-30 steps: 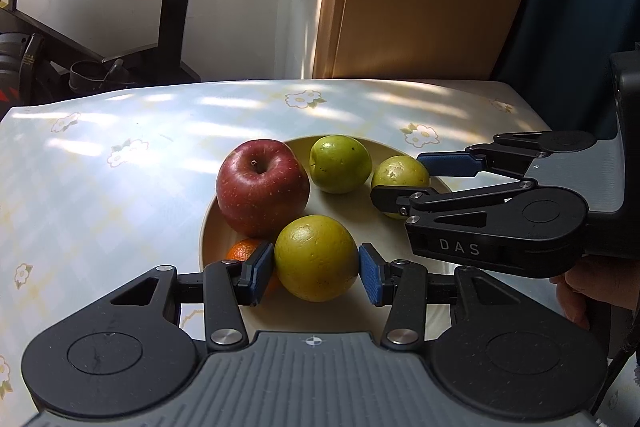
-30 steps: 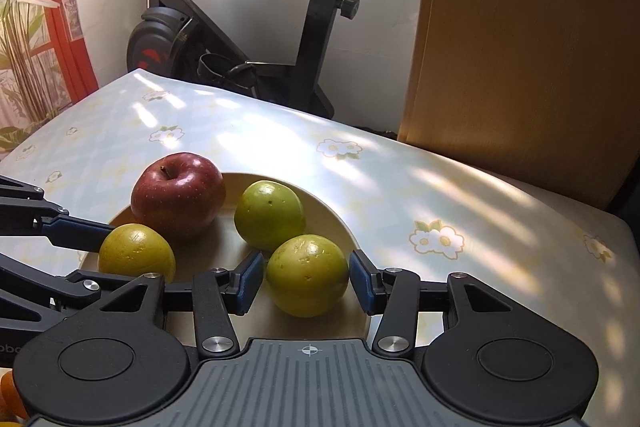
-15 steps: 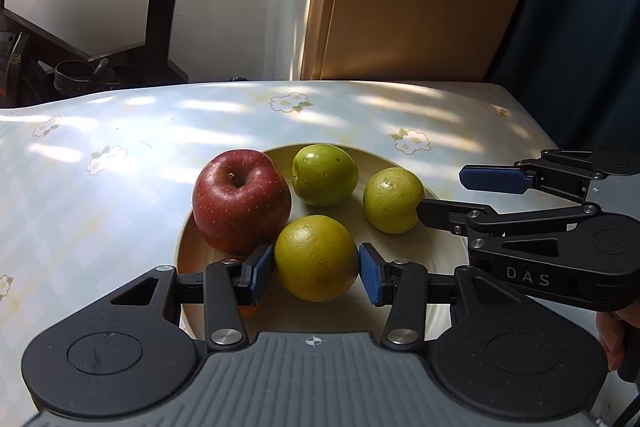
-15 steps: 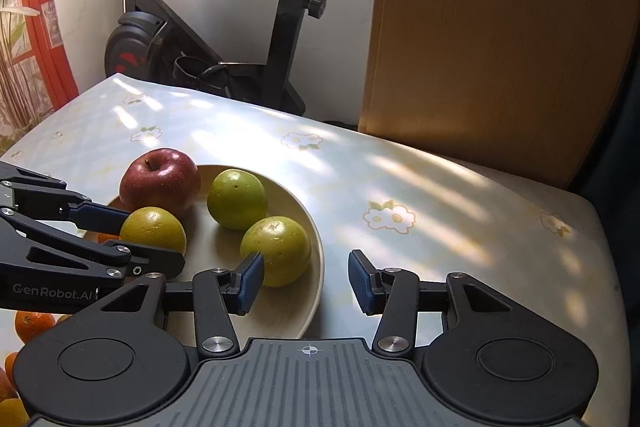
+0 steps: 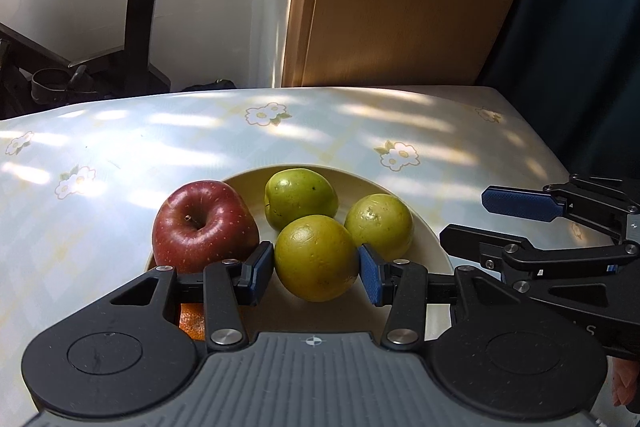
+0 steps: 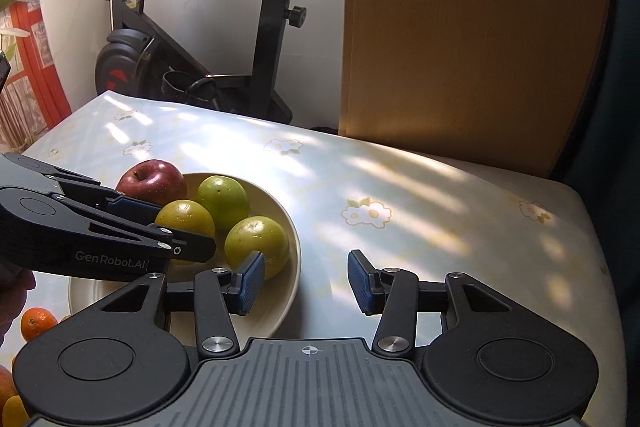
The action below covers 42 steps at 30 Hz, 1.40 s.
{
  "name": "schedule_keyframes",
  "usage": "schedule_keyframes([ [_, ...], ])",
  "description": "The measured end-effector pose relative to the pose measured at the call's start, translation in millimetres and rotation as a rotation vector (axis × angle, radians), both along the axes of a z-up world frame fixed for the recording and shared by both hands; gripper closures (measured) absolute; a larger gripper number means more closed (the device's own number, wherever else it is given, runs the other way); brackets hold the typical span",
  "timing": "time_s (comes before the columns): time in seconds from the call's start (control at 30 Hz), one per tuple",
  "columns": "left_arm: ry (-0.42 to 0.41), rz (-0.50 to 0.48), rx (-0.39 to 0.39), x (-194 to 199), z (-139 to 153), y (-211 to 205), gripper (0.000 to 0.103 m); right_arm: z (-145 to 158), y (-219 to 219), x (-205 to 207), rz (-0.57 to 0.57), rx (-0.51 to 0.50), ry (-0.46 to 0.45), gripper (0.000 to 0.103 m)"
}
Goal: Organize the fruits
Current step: 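Open both grippers to set the green citrus fruits on the plate, then withdraw both tools from the plate toward the loose fruits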
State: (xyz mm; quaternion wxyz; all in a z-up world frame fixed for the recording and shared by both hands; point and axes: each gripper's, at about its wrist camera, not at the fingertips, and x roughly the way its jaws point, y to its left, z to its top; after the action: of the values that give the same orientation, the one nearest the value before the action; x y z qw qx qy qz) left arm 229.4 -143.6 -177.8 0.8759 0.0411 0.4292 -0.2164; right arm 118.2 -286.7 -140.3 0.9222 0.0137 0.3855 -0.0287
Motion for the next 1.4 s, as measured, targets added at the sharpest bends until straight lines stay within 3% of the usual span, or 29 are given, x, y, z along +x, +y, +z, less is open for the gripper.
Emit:
schedule_keyframes([
  [0.27, -0.013, -0.010, -0.011, 0, -1, 1, 0.053, 1, 0, -4, -0.016, 0.018, 0.000, 0.060],
  [0.6, -0.061, -0.031, -0.038, -23, 29, 24, 0.051, 16, 10, -22, -0.020, 0.029, -0.022, 0.060],
  [1.07, -0.132, 0.048, -0.006, -83, 57, 121, 0.052, 20, 51, -74, -0.046, 0.127, -0.065, 0.060],
  [1.2, -0.153, 0.055, 0.022, -105, 55, 138, 0.052, 17, 65, -88, -0.052, 0.149, -0.068, 0.060],
  [1.4, -0.136, 0.058, 0.000, -125, 47, 149, 0.052, 11, 89, -100, -0.049, 0.164, -0.059, 0.060],
])
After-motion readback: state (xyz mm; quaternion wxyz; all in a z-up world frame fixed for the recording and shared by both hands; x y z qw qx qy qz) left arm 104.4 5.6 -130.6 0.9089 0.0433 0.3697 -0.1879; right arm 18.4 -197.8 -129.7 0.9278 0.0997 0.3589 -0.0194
